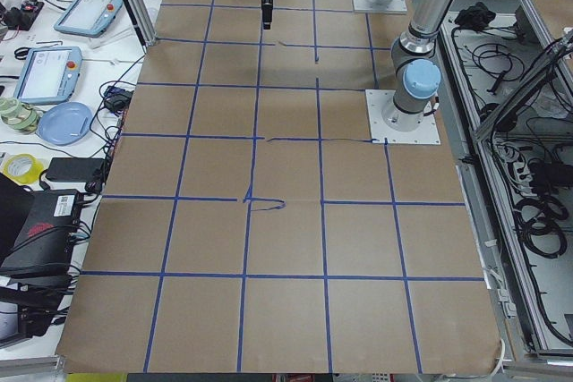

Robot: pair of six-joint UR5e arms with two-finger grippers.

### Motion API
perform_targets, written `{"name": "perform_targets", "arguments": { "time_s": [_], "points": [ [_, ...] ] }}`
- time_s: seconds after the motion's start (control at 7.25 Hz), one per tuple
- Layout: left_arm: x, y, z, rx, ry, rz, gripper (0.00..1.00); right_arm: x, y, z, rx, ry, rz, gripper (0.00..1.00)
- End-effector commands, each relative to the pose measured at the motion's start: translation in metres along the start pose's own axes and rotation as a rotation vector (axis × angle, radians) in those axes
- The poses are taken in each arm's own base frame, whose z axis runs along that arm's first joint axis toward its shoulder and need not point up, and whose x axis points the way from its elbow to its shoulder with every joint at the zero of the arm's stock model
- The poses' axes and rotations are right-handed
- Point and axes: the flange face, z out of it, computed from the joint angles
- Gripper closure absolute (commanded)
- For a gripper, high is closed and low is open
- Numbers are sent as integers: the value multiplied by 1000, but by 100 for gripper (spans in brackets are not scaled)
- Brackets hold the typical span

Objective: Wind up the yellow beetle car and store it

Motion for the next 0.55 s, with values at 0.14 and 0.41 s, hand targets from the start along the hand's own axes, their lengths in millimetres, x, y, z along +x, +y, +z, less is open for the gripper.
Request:
{"name": "perform_targets", "arguments": {
  "time_s": [0.14,0.41],
  "points": [
    [16,2,-2,11,-10,21,0,2,1,-3,-23,7,107,0],
    [17,4,-1,8,-9,24,0,1,0,0,-23,4,107,0]
  ]
}}
